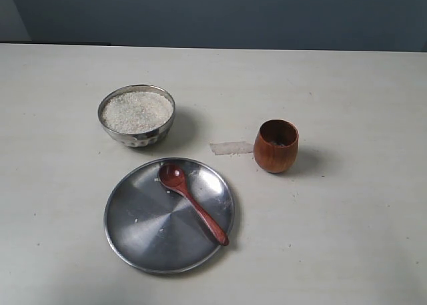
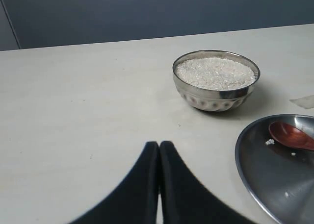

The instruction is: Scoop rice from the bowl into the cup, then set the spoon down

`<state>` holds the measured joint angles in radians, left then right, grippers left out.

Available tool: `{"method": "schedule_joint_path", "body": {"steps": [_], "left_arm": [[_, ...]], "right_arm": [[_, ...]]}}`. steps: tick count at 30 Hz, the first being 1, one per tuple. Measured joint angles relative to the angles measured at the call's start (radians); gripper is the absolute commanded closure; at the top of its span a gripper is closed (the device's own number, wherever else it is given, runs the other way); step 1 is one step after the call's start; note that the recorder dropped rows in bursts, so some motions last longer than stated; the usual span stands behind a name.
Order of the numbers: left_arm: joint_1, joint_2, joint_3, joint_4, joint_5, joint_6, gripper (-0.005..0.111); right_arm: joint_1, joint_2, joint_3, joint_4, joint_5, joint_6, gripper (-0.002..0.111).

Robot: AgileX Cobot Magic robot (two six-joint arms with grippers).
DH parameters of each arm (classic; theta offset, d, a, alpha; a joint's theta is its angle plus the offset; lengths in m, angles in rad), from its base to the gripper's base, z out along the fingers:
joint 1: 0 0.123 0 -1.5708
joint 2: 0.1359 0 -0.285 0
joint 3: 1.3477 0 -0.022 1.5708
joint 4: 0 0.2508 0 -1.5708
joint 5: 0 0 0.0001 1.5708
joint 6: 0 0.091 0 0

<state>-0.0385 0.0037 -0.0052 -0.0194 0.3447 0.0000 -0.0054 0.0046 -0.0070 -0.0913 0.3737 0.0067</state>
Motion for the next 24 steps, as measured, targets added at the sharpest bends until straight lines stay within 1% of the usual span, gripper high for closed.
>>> {"method": "schedule_joint_path", "body": {"steps": [24], "left_arm": [[0.0, 0.0, 0.0, 0.019, -0.002, 0.007, 0.106]], "right_arm": [[0.0, 0.0, 0.0, 0.0, 0.0, 0.0, 0.108]]}}
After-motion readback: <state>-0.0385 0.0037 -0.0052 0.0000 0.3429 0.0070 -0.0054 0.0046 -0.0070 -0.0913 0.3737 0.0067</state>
